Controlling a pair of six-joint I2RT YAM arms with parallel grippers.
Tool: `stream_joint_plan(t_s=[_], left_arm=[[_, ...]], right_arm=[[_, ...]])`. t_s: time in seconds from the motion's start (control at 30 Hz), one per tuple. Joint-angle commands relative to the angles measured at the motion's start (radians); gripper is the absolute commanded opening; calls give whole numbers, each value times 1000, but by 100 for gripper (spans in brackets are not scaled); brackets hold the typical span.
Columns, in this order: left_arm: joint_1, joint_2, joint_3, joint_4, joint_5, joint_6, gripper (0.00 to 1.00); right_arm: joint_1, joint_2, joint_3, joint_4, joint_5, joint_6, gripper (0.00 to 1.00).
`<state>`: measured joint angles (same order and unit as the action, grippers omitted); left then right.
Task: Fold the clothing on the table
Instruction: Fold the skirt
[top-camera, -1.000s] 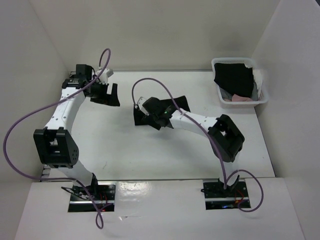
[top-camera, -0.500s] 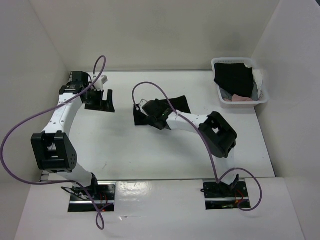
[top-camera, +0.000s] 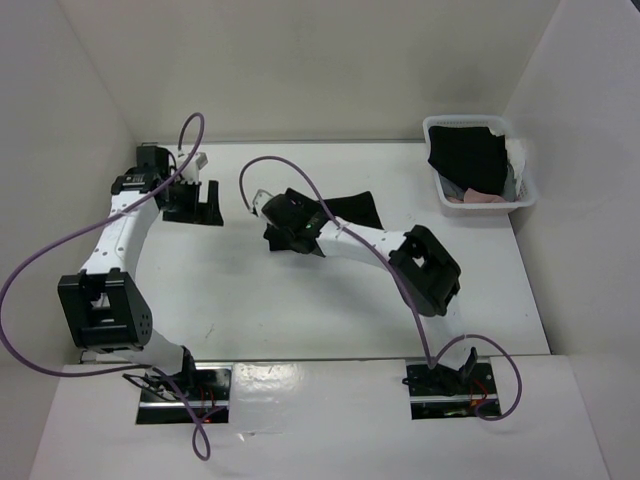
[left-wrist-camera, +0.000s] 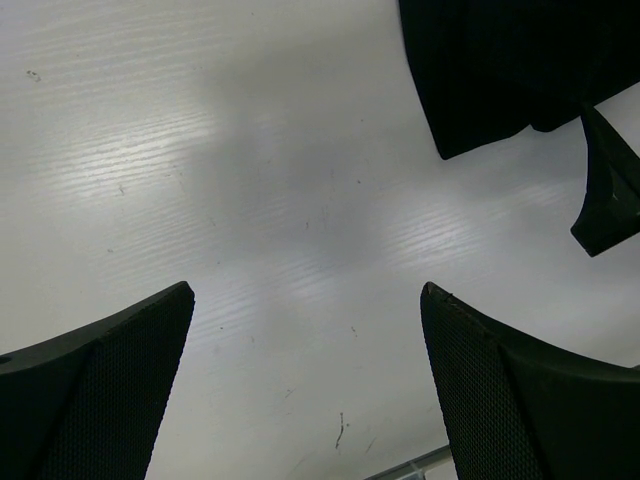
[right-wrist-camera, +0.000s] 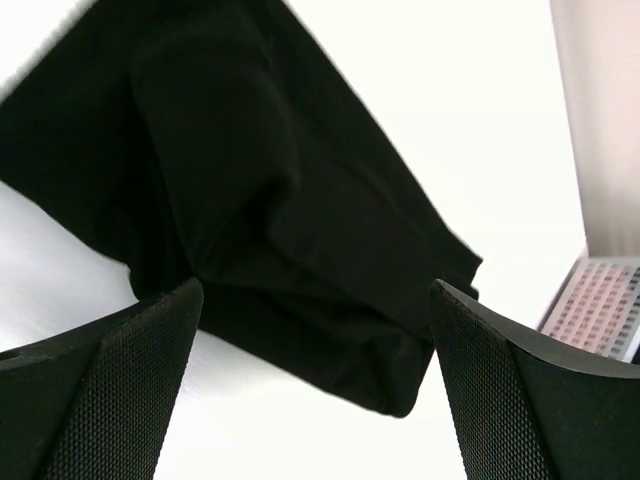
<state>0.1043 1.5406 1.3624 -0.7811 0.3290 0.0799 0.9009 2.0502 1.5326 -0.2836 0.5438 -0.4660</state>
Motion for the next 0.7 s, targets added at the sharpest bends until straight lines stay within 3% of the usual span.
stream_joint_plan(t_s=[0.0, 0.67], left_arm=[[6, -46, -26, 11, 1, 26, 100], [25, -56, -45, 11, 10, 37, 100]], right_arm=[[15, -12, 49, -5, 18, 7, 97], [15, 13, 20, 4, 7, 18, 99]])
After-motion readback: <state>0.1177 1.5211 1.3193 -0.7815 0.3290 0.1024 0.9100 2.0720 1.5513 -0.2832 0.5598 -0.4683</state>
